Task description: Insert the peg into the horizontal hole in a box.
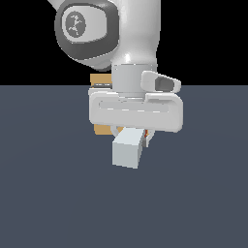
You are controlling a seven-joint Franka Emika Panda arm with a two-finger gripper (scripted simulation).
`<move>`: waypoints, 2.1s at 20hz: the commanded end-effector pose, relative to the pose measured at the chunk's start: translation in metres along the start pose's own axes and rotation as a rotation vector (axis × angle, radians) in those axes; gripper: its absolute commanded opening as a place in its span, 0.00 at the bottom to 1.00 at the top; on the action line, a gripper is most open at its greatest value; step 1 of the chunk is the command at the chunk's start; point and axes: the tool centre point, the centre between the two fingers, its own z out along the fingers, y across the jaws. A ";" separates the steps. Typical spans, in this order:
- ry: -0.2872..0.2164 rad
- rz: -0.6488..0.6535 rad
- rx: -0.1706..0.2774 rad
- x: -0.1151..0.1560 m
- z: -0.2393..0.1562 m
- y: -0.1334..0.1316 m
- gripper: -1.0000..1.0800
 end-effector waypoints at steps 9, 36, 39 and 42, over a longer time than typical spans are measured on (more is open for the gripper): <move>0.001 -0.175 -0.007 0.012 -0.046 -0.021 0.00; 0.003 -0.190 -0.007 0.068 -0.051 -0.034 0.00; 0.003 -0.190 -0.009 0.095 -0.052 -0.039 0.00; 0.003 -0.190 -0.010 0.115 -0.053 -0.043 0.00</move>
